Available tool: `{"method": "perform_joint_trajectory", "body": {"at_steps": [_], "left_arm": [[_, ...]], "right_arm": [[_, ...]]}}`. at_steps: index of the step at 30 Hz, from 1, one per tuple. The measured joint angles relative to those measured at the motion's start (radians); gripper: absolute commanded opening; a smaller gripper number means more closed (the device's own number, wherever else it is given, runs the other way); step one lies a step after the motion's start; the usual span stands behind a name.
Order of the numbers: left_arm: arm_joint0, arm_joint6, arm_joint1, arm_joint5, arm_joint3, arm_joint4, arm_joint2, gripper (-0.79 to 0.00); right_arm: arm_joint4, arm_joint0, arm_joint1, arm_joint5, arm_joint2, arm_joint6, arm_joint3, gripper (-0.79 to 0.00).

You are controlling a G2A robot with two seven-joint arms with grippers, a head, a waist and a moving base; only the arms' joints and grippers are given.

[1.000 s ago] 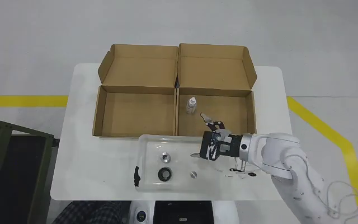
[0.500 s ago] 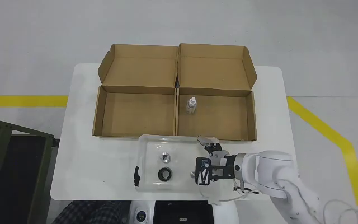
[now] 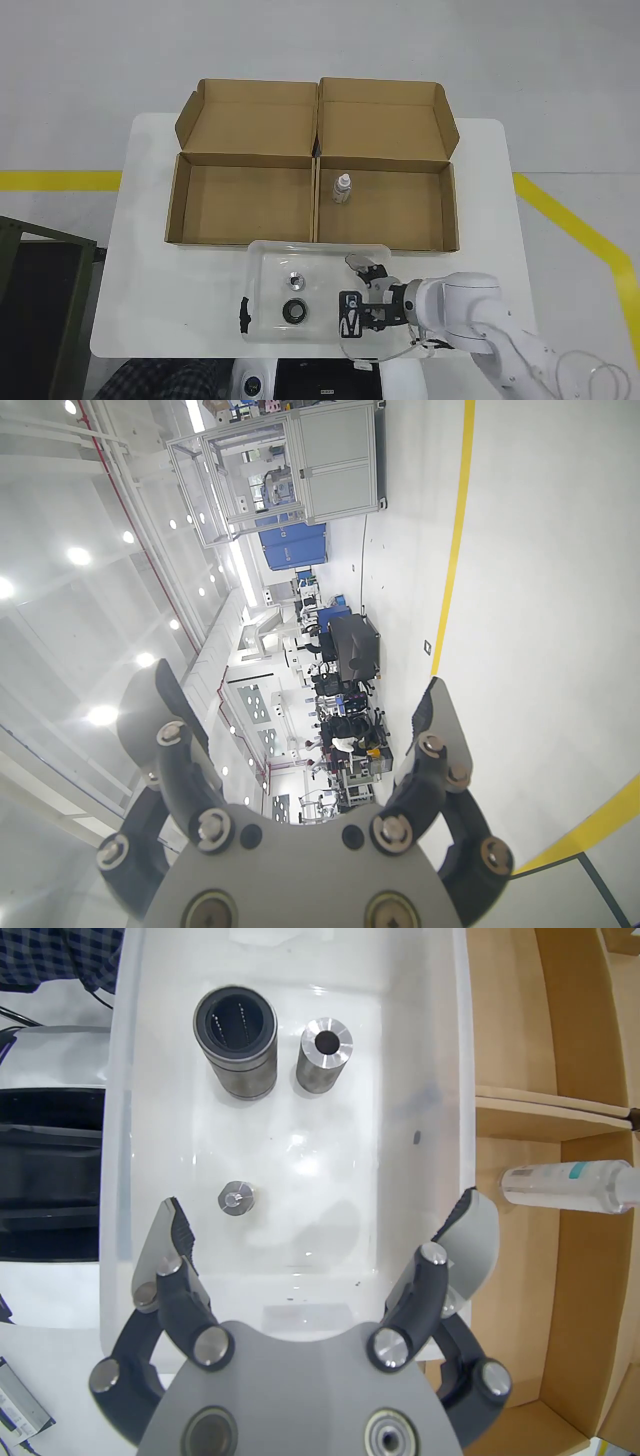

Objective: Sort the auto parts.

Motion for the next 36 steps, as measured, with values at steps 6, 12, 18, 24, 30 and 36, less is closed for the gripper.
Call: {"method": "perform_joint_trajectory", "body": {"at_steps": [6, 12, 18, 24, 30, 36], "left_arm": [[0.0, 0.0, 0.0, 0.0, 0.0, 0.0, 0.0, 0.0], [0.0, 0.0, 0.0, 0.0, 0.0, 0.0, 0.0, 0.0], [0.0, 0.0, 0.0, 0.0, 0.0, 0.0, 0.0, 0.0], [0.0, 0.0, 0.0, 0.0, 0.0, 0.0, 0.0, 0.0], [0.0, 0.0, 0.0, 0.0, 0.0, 0.0, 0.0, 0.0], [0.0, 0.0, 0.0, 0.0, 0.0, 0.0, 0.0, 0.0]], "right_arm": [[-0.006, 0.021, -0.002, 0.002, -0.045, 0.023, 0.032, 0.0], [-0.008, 0.04, -0.003, 0.007, -0.075, 0.037, 0.062, 0.0], [-0.01, 0.06, -0.005, 0.01, -0.106, 0.048, 0.084, -0.102], [-0.007, 0.077, -0.006, 0.013, -0.13, 0.062, 0.102, -0.206], [0.005, 0.084, -0.005, 0.02, -0.141, 0.075, 0.116, -0.339], [0.013, 0.092, -0.003, 0.02, -0.156, 0.09, 0.124, -0.514]]}}
